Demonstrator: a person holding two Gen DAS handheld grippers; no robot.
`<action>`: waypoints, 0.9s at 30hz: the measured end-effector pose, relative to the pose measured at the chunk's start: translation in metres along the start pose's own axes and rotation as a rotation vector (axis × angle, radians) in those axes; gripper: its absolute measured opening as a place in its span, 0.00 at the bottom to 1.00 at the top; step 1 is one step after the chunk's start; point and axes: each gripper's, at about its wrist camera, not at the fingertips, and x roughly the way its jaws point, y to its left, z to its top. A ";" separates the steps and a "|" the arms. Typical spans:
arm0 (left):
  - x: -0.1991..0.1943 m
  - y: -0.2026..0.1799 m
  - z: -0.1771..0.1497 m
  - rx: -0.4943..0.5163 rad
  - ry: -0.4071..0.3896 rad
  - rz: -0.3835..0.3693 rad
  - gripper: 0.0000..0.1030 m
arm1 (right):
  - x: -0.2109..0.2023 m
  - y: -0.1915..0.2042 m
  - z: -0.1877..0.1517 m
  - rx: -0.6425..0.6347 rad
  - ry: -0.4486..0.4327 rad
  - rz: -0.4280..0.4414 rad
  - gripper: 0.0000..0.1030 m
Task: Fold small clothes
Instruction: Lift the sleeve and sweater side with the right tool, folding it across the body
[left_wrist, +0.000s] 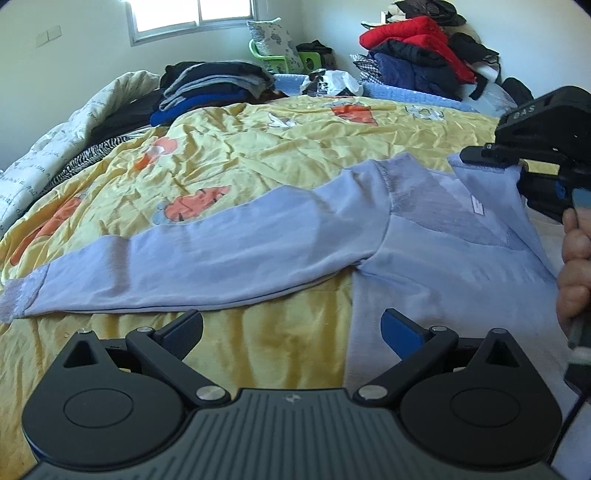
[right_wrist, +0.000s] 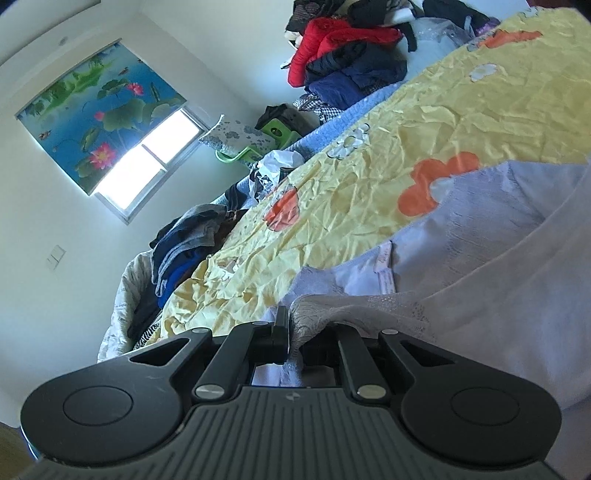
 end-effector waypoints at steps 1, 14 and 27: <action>0.000 0.002 0.000 -0.003 0.000 0.003 1.00 | 0.003 0.003 0.000 -0.012 -0.009 -0.001 0.10; 0.003 0.021 -0.002 -0.046 0.017 0.011 1.00 | 0.050 0.043 -0.012 -0.121 -0.012 -0.050 0.11; 0.003 0.033 -0.004 -0.085 0.032 0.019 1.00 | 0.083 0.067 -0.026 -0.157 0.105 -0.017 0.27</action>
